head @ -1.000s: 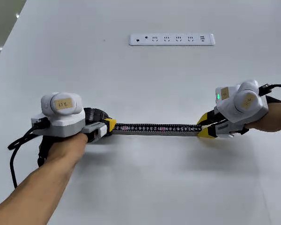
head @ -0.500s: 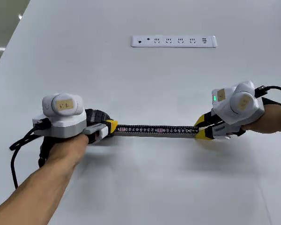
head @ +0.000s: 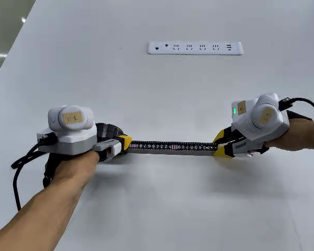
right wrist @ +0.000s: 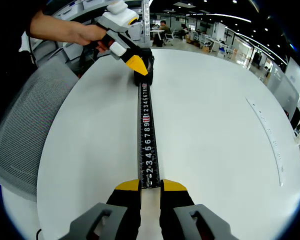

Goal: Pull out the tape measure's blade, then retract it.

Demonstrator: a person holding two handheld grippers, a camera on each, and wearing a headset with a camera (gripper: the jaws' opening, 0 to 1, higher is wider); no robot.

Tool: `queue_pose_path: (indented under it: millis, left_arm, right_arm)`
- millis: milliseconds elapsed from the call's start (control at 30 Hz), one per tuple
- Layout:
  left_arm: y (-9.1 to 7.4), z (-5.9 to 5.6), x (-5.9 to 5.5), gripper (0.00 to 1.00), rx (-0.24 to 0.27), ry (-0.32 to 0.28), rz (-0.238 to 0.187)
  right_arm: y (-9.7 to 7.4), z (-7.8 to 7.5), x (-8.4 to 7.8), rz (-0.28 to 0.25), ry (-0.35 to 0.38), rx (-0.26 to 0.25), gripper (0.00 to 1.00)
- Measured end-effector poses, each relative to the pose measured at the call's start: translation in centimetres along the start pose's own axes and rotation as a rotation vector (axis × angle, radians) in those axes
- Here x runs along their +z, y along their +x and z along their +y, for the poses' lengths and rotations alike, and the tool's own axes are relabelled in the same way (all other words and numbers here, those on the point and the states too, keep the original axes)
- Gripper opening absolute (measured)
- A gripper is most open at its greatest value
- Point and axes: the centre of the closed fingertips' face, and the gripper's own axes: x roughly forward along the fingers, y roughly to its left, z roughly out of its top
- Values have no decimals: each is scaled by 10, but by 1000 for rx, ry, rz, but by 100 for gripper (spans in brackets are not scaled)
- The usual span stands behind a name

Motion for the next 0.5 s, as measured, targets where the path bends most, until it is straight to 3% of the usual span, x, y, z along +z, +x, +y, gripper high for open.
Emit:
queue_pose_path:
  millis: [500]
  left_arm:
    - [-1, 0, 0, 59, -5, -1, 2]
  right_arm:
    - [11, 2, 17, -19, 1, 12, 10]
